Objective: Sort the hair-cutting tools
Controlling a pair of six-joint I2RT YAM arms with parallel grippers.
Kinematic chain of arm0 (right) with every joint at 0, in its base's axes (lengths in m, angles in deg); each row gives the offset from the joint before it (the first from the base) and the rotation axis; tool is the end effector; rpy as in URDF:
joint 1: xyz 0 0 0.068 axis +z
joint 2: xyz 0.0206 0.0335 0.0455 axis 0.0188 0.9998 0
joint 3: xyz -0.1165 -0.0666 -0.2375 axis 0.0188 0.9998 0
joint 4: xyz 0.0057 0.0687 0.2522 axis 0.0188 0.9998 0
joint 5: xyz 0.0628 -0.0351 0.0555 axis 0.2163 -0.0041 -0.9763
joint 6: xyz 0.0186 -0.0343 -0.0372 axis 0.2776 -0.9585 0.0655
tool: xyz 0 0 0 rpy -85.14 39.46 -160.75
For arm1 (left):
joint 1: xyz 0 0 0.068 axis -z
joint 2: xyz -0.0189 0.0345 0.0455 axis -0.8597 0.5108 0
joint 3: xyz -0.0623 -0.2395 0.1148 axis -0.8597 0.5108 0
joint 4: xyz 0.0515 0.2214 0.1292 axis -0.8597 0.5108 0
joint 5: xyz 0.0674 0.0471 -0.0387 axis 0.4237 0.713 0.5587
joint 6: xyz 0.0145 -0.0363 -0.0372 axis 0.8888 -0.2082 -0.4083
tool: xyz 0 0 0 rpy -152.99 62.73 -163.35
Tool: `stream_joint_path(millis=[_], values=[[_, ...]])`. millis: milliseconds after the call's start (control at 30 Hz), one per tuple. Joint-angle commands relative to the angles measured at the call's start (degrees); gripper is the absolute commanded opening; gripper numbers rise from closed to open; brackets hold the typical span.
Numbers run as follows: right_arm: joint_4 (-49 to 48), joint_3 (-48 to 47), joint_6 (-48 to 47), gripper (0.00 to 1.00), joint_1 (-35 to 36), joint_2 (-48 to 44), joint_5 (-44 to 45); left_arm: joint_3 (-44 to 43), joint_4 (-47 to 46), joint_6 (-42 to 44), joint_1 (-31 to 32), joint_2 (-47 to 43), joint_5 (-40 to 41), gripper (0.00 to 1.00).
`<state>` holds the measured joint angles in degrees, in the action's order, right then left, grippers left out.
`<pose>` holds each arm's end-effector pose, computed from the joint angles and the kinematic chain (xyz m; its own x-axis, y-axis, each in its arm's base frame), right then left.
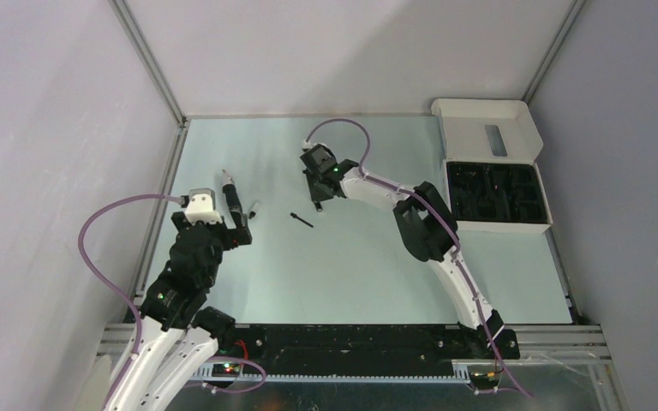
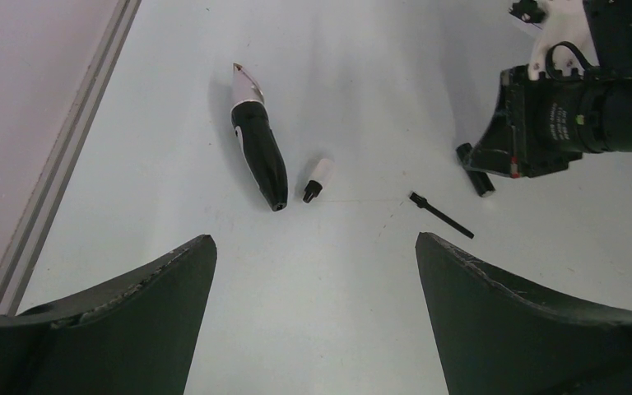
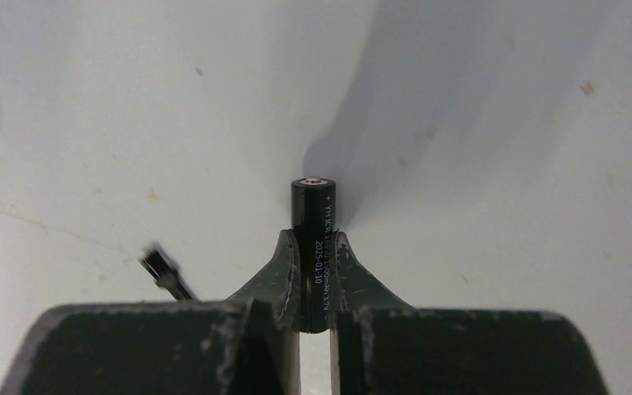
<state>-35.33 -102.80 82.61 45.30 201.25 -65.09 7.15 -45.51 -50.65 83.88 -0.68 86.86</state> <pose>0.3841 0.3675 0.1672 -0.7392 -0.2404 -0.6291 -0.4033 0.9061 0.1276 0.1085 -0.0322 0.2985 -0.2576 -0.0795 -0.9630 -0.0659 0.9957 -0.0645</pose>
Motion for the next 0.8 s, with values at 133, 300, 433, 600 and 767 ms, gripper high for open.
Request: stream_joint_path(millis=[133, 300, 433, 600, 767], values=[[6.5, 12.0, -7.4, 0.02, -1.4, -12.2, 4.2, -0.5, -2.0, -0.3, -0.3, 0.2, -1.3, 0.98], [13.8, 18.3, -9.0, 0.06, -2.5, -16.1, 4.7, -0.6, -2.1, -0.3, -0.3, 0.2, -2.1, 0.98], [15.7, 22.8, -8.3, 0.17, -2.9, -17.5, 3.1, -0.6, -2.1, -0.2, -0.3, 0.2, -2.4, 0.98], [16.9, 24.4, -8.0, 0.27, -3.1, -17.0, 2.6, -0.6, -2.1, -0.2, -0.3, 0.0, -2.8, 0.98], [18.2, 22.0, -8.4, 0.32, -3.7, -14.6, 2.0, -0.5, -2.1, -0.1, -0.3, -0.2, -3.0, 0.98]])
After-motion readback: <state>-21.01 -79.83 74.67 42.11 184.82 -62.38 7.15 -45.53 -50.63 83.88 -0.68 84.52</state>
